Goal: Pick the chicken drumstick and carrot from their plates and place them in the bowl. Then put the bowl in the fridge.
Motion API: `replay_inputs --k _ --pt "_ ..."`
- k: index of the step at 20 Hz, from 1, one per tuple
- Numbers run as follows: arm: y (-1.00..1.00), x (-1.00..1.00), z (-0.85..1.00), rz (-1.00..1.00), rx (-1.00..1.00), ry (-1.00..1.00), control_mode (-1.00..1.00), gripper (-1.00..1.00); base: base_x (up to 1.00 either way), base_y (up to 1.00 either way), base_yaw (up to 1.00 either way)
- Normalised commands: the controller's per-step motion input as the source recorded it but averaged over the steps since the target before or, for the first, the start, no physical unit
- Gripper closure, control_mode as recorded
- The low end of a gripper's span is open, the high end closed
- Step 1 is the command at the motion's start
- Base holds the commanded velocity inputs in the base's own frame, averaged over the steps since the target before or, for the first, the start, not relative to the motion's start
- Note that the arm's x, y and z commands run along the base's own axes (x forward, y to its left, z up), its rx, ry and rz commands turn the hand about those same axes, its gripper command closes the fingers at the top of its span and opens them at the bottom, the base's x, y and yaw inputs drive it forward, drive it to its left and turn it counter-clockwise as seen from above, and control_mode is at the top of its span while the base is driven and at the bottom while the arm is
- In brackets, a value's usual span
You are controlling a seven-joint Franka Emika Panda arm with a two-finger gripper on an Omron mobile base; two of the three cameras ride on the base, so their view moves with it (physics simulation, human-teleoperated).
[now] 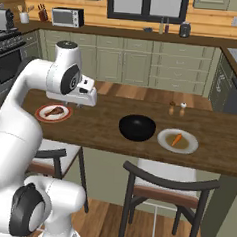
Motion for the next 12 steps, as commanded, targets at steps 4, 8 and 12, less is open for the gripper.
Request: replay_inputs --k 4,8,12 --pt "-0.24 0.00 -0.21 0.00 0.00 0.00 -1.00 -1.00 0.00 0.00 0.00" --pt "-0.74 -0.03 -0.05 0.00 0.00 0.00 -1.00 -1.00 0.00 0.00 0.00" --pt "-1.00 0.00 -0.18 0.00 0.00 -0.01 -1.00 -1.00 0.00 0.00 0.00"
